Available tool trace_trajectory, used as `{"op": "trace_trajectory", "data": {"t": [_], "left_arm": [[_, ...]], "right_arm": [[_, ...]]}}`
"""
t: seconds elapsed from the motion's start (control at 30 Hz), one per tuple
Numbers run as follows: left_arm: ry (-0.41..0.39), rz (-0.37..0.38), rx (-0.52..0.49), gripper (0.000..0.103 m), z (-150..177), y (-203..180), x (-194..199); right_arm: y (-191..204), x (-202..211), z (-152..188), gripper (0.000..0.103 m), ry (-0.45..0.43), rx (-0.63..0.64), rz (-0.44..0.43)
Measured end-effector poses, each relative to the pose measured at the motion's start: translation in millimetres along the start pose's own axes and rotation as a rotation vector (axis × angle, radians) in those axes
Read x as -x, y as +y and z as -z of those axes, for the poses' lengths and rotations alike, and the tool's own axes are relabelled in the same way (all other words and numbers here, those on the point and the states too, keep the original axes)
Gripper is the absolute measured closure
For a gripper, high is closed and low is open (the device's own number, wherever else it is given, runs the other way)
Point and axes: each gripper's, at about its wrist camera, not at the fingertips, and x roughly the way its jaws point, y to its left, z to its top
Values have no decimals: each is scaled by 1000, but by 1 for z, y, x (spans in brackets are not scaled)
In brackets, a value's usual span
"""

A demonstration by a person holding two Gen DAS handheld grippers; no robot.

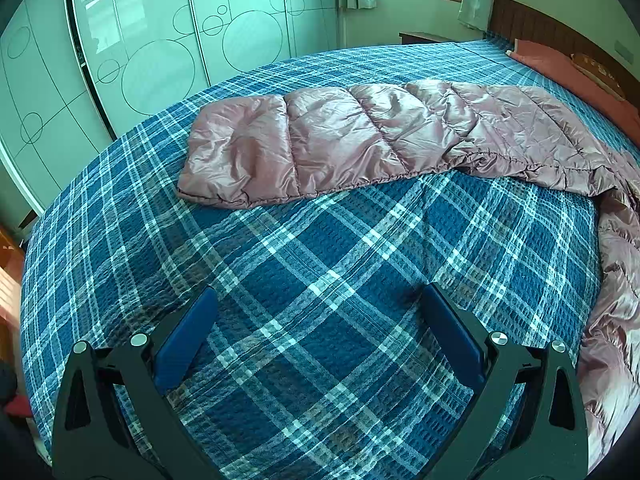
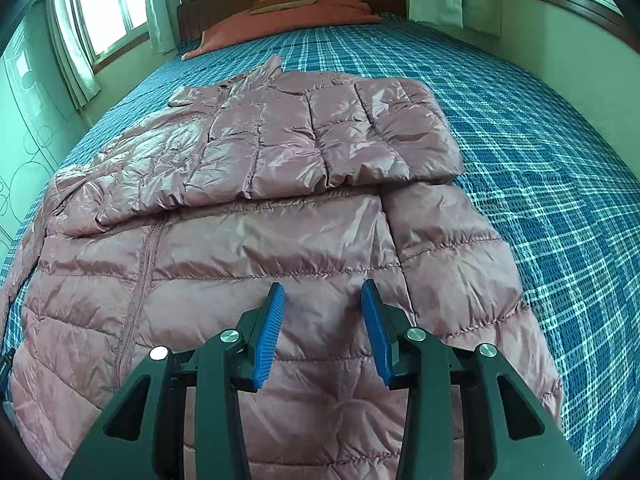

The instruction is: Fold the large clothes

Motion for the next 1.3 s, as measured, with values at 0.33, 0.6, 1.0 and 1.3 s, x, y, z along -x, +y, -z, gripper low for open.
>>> {"op": "trace_trajectory", "data": {"t": [0.33, 0.6, 1.0, 1.3], "left_arm": [[0, 0, 0, 2, 1, -1, 0], [4, 6, 5, 2, 1, -2, -1], [27, 209, 130, 2, -12, 37, -3], [-22, 260, 306, 2, -64, 60, -49]], "right_arm": [[27, -38, -47, 62, -54, 42, 22], [29, -59, -35, 61, -48, 61, 42], [30, -60, -32, 61, -62, 71, 54], [32, -58, -30, 60, -71, 75, 61]]}}
